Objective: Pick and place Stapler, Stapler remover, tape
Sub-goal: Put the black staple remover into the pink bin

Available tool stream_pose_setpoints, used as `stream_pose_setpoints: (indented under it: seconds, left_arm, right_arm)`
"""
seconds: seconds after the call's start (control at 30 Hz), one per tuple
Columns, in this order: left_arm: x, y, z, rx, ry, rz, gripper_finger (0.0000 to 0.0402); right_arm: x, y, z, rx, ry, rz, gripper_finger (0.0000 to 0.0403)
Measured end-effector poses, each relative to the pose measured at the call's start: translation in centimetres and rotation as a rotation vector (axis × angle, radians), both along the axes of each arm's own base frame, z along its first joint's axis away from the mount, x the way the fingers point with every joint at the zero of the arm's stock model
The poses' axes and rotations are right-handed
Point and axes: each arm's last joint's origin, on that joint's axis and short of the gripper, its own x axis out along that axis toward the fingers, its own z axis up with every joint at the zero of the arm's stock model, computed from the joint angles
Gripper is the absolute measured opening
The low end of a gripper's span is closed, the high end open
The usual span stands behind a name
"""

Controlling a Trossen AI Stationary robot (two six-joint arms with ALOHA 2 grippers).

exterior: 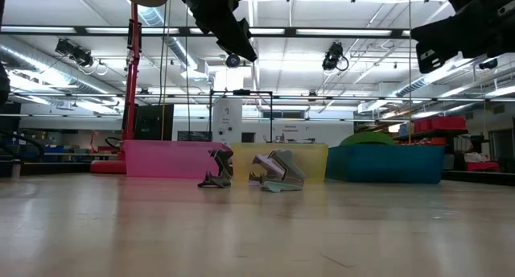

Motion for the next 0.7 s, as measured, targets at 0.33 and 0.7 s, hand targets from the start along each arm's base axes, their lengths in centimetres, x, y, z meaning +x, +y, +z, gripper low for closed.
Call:
stream_pose_setpoints:
  seconds: [0.33, 0.7]
  left_arm:
    - [0.1, 0.0, 0.1, 0.001, -0.013, 0.0, 0.0177]
    - [0.1, 0.0, 0.1, 0.001, -0.016, 0.0, 0.0177]
  right_arm:
    - [-1.3, 0.0, 0.2, -0.01, -0.039, -0.001, 0.0002]
    - [-2.4, -0.1, 0.5, -0.021, -0.101, -0.032, 0.0002]
